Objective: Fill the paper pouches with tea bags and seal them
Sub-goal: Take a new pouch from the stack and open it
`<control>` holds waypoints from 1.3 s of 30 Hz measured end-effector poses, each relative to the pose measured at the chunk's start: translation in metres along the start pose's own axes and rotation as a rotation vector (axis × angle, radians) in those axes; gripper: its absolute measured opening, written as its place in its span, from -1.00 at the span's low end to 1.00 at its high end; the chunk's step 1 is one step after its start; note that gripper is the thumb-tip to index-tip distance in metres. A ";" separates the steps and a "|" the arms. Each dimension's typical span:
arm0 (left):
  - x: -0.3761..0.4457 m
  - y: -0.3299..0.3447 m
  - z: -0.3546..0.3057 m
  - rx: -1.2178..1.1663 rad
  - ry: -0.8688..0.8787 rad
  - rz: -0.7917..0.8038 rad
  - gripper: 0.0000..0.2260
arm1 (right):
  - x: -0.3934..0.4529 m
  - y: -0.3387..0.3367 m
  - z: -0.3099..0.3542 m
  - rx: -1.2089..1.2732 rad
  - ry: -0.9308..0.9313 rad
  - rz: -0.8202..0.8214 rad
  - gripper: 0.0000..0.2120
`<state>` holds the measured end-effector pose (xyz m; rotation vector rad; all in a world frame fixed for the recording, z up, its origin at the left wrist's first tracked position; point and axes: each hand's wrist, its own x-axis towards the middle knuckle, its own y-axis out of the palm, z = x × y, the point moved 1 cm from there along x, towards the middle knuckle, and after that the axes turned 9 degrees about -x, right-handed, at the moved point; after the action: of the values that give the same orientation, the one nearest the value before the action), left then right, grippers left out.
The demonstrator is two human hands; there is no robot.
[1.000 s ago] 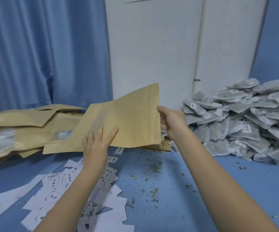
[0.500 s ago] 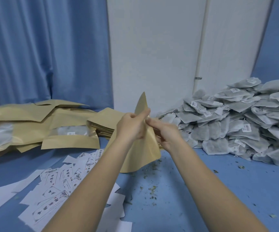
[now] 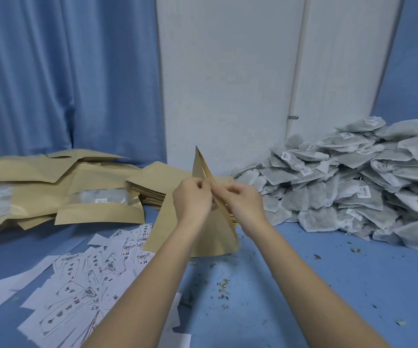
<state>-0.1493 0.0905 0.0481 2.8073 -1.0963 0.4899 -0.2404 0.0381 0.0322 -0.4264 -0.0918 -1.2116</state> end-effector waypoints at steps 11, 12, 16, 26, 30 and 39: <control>-0.013 0.013 0.004 0.410 0.280 -0.063 -0.65 | -0.004 -0.007 0.014 -0.611 -0.273 -0.032 -0.58; -0.013 0.013 0.005 0.414 0.283 -0.056 -0.64 | -0.003 -0.008 0.013 -0.603 -0.269 -0.032 -0.58; -0.007 0.010 0.008 0.382 0.267 -0.080 -0.84 | 0.001 -0.020 0.006 -0.461 -0.216 -0.043 -0.74; -0.008 0.023 -0.009 0.615 0.385 0.080 -0.78 | -0.003 -0.028 -0.001 -0.902 -0.589 -0.256 -0.81; -0.018 0.033 -0.020 0.804 0.494 0.160 -0.85 | 0.000 -0.037 0.003 -0.644 -0.422 -0.018 -0.76; -0.058 0.046 -0.063 1.051 0.941 0.180 -0.79 | -0.007 -0.043 0.025 -1.020 -0.253 0.236 -0.72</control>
<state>-0.2368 0.1061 0.0870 2.3648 -0.9618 2.6564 -0.2786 0.0411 0.0644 -1.4365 0.3716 -0.8906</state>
